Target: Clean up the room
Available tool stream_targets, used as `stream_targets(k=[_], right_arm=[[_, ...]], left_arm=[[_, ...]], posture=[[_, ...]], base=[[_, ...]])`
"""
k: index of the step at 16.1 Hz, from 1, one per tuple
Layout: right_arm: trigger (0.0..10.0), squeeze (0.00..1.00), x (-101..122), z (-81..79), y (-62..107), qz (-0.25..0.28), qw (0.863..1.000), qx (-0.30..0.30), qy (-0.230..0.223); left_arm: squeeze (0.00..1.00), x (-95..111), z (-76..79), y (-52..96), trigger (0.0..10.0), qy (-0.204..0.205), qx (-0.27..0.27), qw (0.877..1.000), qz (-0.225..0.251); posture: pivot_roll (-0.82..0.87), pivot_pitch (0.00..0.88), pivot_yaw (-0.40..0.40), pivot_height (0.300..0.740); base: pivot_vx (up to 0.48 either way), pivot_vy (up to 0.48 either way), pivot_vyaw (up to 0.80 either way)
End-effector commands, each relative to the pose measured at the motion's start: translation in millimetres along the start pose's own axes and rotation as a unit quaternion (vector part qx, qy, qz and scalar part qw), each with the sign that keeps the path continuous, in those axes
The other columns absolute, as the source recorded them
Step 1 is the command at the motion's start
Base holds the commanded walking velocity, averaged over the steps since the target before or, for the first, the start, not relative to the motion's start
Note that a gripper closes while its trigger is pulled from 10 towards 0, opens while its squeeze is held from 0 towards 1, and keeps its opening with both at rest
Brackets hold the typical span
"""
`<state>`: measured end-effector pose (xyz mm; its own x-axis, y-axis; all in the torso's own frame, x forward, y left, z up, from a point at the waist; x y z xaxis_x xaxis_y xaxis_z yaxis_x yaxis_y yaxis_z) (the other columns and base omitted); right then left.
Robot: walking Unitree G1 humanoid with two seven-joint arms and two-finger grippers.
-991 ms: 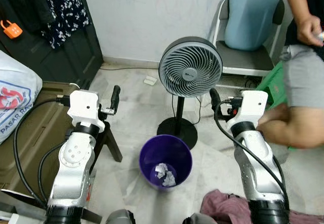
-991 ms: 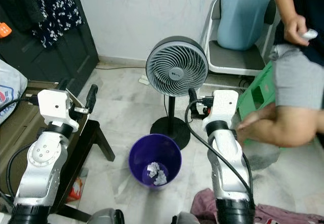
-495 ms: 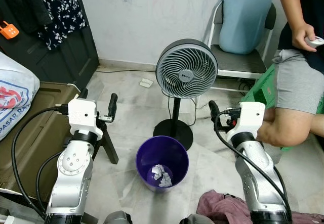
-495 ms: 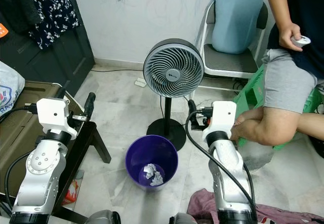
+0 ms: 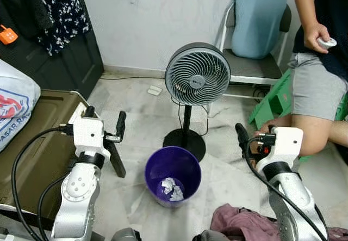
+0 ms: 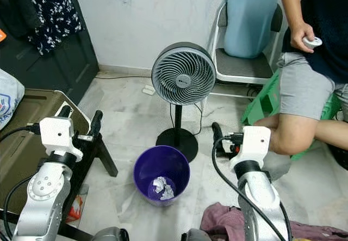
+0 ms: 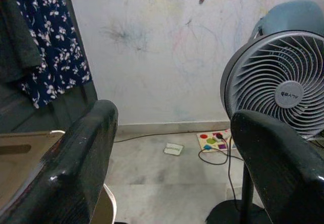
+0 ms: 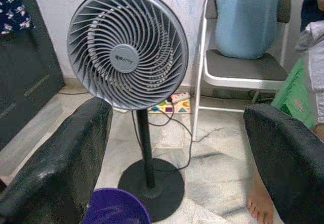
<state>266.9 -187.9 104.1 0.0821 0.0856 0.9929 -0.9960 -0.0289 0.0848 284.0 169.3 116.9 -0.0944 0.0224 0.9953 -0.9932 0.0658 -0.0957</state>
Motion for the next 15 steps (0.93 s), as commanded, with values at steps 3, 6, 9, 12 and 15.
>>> stream_targets(k=[3,6,9,12,15], right_arm=[[10.0,0.00,5,-8.3,-0.2,0.004,1.000,0.022,0.011],[10.0,0.00,10,-13.1,-8.1,0.011,0.999,0.035,0.022],[10.0,0.00,17,-19.8,-13.9,0.025,0.998,0.049,0.035],[10.0,0.00,19,-21.5,-17.2,0.028,0.997,0.053,0.039],[10.0,0.00,21,-24.5,-22.5,0.031,0.997,0.055,0.036]], left_arm=[[0.00,6,1.5,-1.0,10.0,0.001,-0.002,1.000,0.004],[0.00,8,2.9,-3.8,10.0,-0.007,-0.005,1.000,0.004],[0.00,15,0.4,-7.4,10.0,-0.010,0.002,1.000,0.013],[0.00,11,1.8,-5.0,10.0,-0.007,0.003,1.000,0.009],[0.00,9,3.5,-6.9,10.0,-0.008,0.010,1.000,0.005]], posture=[[-0.15,0.000,0.011,0.740],[-0.13,0.000,0.002,0.740],[-0.13,0.000,0.004,0.740],[-0.14,0.000,0.003,0.740],[-0.13,0.000,0.003,0.740]], base=[[0.000,0.000,0.27],[0.000,0.000,0.80],[0.000,0.000,0.80],[0.000,0.000,0.80],[0.000,0.000,0.80]])
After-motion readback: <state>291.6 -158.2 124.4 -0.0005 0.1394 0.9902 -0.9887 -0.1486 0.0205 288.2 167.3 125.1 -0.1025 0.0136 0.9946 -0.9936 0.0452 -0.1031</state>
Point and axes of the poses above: a point about 5 cm out from each wrist's last joint towards the gripper, its own y axis pointing back from the gripper into the wrist, its own x axis along the axis of the wrist's last joint, z = x × y, the point moved 4 cm from there along -y, pointing out of the wrist towards the gripper, and after that the axes turned 7 degrees about y, right-handed, at the moved point
